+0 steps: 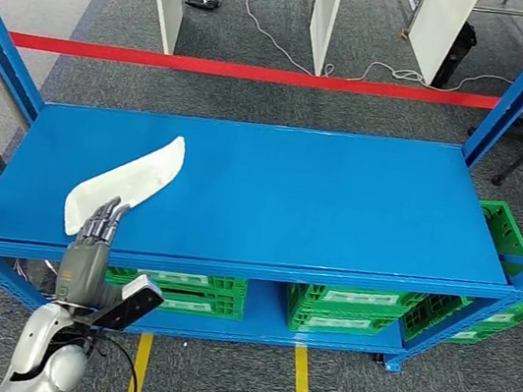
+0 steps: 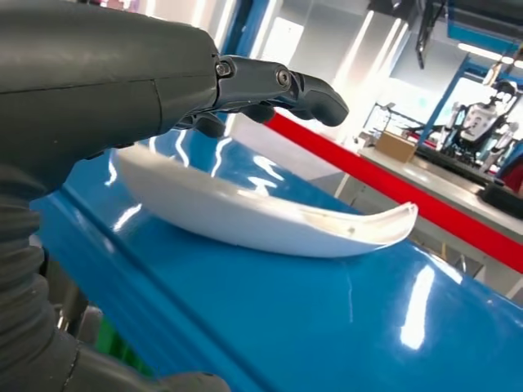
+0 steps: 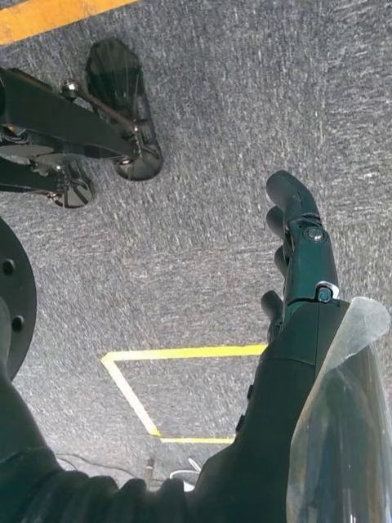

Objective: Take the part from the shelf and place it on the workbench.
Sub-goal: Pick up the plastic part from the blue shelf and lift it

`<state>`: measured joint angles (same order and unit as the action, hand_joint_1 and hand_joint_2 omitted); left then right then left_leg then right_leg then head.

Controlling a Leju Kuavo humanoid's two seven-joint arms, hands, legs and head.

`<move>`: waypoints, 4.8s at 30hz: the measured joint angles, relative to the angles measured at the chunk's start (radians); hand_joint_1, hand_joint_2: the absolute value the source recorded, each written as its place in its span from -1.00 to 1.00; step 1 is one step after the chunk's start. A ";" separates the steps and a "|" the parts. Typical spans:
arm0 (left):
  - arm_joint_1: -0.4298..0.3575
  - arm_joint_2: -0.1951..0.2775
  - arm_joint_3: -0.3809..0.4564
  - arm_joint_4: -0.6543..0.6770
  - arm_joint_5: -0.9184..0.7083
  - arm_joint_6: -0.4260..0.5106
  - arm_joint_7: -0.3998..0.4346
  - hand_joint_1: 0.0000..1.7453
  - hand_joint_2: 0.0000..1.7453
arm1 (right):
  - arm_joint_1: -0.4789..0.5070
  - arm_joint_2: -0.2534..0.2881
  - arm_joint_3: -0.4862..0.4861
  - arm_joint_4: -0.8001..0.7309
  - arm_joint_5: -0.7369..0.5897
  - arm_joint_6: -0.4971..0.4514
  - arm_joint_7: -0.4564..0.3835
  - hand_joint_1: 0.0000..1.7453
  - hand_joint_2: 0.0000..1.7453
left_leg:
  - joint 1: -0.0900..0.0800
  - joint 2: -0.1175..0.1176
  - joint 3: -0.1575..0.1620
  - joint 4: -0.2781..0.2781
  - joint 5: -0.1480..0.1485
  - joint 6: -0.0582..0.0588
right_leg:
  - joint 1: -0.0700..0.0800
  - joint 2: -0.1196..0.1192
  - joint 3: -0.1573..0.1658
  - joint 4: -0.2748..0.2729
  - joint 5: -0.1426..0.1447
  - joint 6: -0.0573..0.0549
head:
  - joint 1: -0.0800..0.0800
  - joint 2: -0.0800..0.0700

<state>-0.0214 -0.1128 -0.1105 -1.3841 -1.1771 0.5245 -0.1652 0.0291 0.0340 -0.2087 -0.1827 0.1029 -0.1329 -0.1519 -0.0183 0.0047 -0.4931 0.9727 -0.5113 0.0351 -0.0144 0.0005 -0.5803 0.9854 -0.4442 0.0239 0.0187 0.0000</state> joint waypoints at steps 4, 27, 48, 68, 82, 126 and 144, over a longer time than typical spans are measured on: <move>-0.039 0.004 -0.009 0.013 -0.023 0.005 0.038 -1.00 1.00 | -0.001 0.000 0.000 0.000 0.009 0.000 0.009 -1.00 1.00 | 0.000 0.000 0.000 0.000 0.000 0.000 | 0.000 0.000 0.000 0.000 0.000 0.000 | 0.000 0.000; -0.195 0.033 -0.043 0.149 -0.210 -0.096 0.202 -1.00 1.00 | -0.008 -0.005 0.001 0.000 0.040 0.019 0.021 -1.00 1.00 | 0.000 0.000 0.000 0.000 0.001 0.000 | 0.000 0.000 -0.002 0.000 0.000 0.000 | 0.000 0.000; -0.384 0.049 -0.044 0.379 -0.286 -0.186 0.312 -1.00 1.00 | -0.014 -0.015 0.015 0.000 0.069 0.036 0.039 -1.00 1.00 | 0.000 0.000 -0.001 0.001 0.001 0.000 | 0.000 0.000 -0.003 0.001 0.001 -0.001 | 0.000 0.000; -0.495 0.075 -0.043 0.494 -0.330 -0.276 0.414 -1.00 1.00 | -0.015 -0.016 0.015 0.000 0.084 0.041 0.045 -1.00 1.00 | 0.000 0.000 -0.001 0.001 0.002 -0.001 | 0.000 0.000 -0.003 0.002 0.002 -0.002 | 0.000 0.000; -0.501 0.091 -0.037 0.521 -0.335 -0.297 0.444 0.95 1.00 | -0.015 -0.016 0.015 0.000 0.087 0.045 0.045 -1.00 1.00 | 0.000 0.000 -0.001 0.001 0.003 -0.002 | 0.000 0.000 -0.003 0.002 0.002 -0.003 | 0.000 0.000; -0.394 0.094 0.051 0.454 0.008 -0.192 0.096 1.00 1.00 | -0.011 -0.016 -0.011 0.000 0.107 0.046 0.035 -1.00 1.00 | 0.000 0.000 -0.003 0.001 0.006 -0.004 | 0.000 -0.001 -0.004 0.004 0.004 -0.006 | 0.000 0.000; -0.060 0.024 0.048 -0.032 0.633 -0.298 -0.184 1.00 1.00 | 0.006 -0.017 -0.045 0.002 0.122 0.052 0.032 -1.00 1.00 | 0.010 0.014 -0.026 -0.020 0.052 0.028 | -0.009 0.000 -0.102 0.268 -0.150 0.032 | 0.008 0.000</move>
<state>-0.0810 -0.0886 -0.0629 -1.4165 -0.5439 0.2270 -0.3495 0.0351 0.0172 -0.2541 -0.1808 0.2252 -0.0810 -0.1198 -0.0079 0.0184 -0.5189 0.9529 -0.4592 0.0627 -0.0234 0.0003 -0.6827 1.2532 -0.5939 0.0562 0.0269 0.0000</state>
